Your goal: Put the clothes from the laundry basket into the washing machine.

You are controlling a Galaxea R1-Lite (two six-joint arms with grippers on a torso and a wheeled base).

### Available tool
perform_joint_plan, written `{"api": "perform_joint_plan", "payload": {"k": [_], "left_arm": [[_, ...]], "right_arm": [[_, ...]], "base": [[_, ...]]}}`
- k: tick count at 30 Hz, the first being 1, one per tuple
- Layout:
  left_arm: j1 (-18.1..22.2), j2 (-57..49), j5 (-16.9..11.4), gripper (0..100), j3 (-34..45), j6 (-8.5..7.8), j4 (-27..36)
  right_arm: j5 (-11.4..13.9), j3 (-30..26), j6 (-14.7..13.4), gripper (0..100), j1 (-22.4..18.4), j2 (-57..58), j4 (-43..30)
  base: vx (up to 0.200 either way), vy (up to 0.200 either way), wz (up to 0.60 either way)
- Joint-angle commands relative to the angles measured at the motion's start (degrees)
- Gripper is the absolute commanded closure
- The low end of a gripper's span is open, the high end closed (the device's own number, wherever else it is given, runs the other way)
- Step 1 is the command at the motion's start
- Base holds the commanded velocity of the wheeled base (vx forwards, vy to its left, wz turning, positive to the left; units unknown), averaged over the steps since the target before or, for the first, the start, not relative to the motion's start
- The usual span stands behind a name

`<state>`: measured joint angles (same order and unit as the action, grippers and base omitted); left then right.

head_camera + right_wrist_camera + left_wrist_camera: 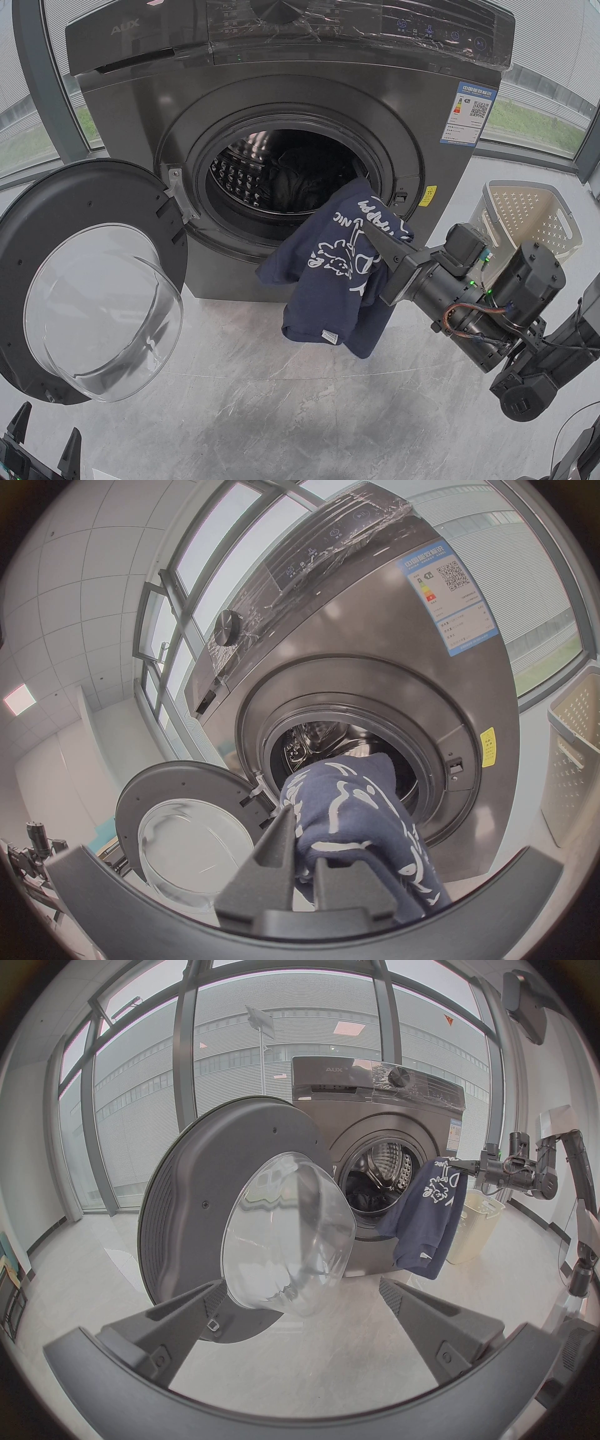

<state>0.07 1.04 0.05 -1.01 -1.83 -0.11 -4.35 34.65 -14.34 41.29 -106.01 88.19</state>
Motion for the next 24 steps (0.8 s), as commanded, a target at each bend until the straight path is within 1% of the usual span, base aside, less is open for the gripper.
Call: {"api": "perform_joint_plan", "payload": {"k": [1, 4, 6, 7, 8, 9, 10, 11, 13, 14, 15, 16, 17, 18, 21, 23, 24], "left_arm": [[0.0, -0.9, -0.5, 0, 1.0, -0.9, -0.2], [0.0, -0.9, -0.8, 0, 1.0, -0.9, -0.2], [0.1, -0.9, -0.7, 0, 0.8, -0.28, -1.0], [0.4, 0.1, -0.8, 0, -3.9, 1.13, -3.9], [1.2, 2.1, -1.1, 0, -8.2, 1.83, -5.3], [1.7, 5.0, -1.5, 0, -11.4, 2.18, -6.5], [1.8, 8.3, -2.6, 0, -14.0, 1.92, -7.3], [1.8, 10.0, -4.0, 0, -15.2, 1.83, -7.3], [0.7, 13.4, -11.1, 0, -16.7, 2.62, -6.4], [-0.3, 16.3, -15.6, 0, -16.2, 3.06, -6.0], [-1.0, 18.0, -18.6, 0, -16.0, 3.5, -5.7], [-2.2, 21.0, -22.6, 0, -15.8, 4.03, -6.1], [-2.4, 23.1, -24.8, 0, -15.7, 4.11, -6.1], [-2.7, 25.3, -25.8, 0, -15.7, 4.11, -6.2], [-3.9, 34.6, -26.9, 0, -16.3, 2.53, -7.0], [-6.2, 40.4, -27.4, 0, -16.0, 1.48, -9.8], [-7.5, 42.3, -27.5, 0, -15.7, 1.83, -11.2]], "right_arm": [[-0.5, 2.8, 0.1, 100, 0.6, -3.1, 0.1], [-0.6, 3.4, 0.2, 100, 1.2, -2.8, 0.1], [-0.6, 3.4, 0.2, 100, 1.2, -2.6, 0.1], [-0.6, 3.4, 0.3, 100, 1.7, -2.3, 0.1], [-0.6, 3.5, 0.3, 100, 2.3, -2.0, 0.1], [-0.6, 3.8, 0.4, 100, 2.7, -1.8, 0.1], [-0.6, 4.5, 0.4, 100, 2.9, -1.7, 0.1], [-0.6, 5.3, 0.4, 100, 3.0, -1.8, 0.1], [-0.7, 7.9, 0.7, 100, 3.7, -2.4, 0.0], [-1.1, 8.9, 1.2, 100, 4.1, -2.8, -0.2], [-1.5, 9.7, 1.5, 100, 4.1, -3.2, -0.5], [-2.1, 11.0, 1.8, 100, 4.2, -3.6, -0.7], [-2.2, 11.9, 1.9, 100, 4.3, -3.9, -1.0], [-2.2, 12.5, 1.9, 100, 4.4, -3.8, -1.4], [-2.3, 13.6, 2.0, 100, 5.2, -3.2, -2.4], [-2.2, 14.0, 2.2, 100, 5.3, -2.5, -2.6], [-2.2, 14.0, 2.6, 100, 5.3, -2.3, -2.8]], "base": [[0.0, 0.0, 0.0], [0.0, 0.0, 0.0], [0.0, 0.0, 0.0], [0.0, 0.0, 0.0], [0.0, 0.0, 0.0], [0.0, 0.0, 0.0], [0.0, 0.0, 0.0], [0.0, 0.0, 0.0], [0.0, 0.0, 0.0], [0.0, 0.0, 0.0], [0.0, 0.0, 0.0], [0.0, 0.0, 0.0], [0.0, 0.0, 0.0], [0.0, 0.0, 0.0], [0.0, 0.0, 0.0], [0.0, 0.0, 0.0], [0.0, 0.0, 0.0]]}}
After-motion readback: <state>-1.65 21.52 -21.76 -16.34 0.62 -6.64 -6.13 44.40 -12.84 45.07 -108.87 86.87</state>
